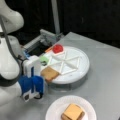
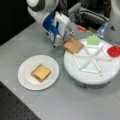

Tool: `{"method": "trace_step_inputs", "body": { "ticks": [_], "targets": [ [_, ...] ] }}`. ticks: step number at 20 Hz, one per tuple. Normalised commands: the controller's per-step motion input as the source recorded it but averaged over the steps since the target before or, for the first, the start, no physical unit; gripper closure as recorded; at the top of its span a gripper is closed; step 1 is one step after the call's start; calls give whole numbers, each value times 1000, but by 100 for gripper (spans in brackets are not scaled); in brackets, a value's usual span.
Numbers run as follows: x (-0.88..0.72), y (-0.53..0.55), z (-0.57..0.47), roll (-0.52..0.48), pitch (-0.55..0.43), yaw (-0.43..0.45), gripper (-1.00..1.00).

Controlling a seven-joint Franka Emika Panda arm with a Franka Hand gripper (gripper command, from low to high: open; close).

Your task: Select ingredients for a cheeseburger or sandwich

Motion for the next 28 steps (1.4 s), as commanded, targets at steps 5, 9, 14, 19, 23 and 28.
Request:
{"method": "trace_step_inputs", "body": {
  "ticks": [5,9,14,19,23,28],
  "targets": [
    [120,-31,-57,133,-13,-65,100],
    [115,-36,-64,136,-17,-67,100],
    [94,-59,-73,124,-11,-62,100],
    [79,-64,-66,115,0,-36,100],
    [81,-68,-23,120,16,-1,100],
    [114,-162,60,116,49,27,100]
  ]
}}
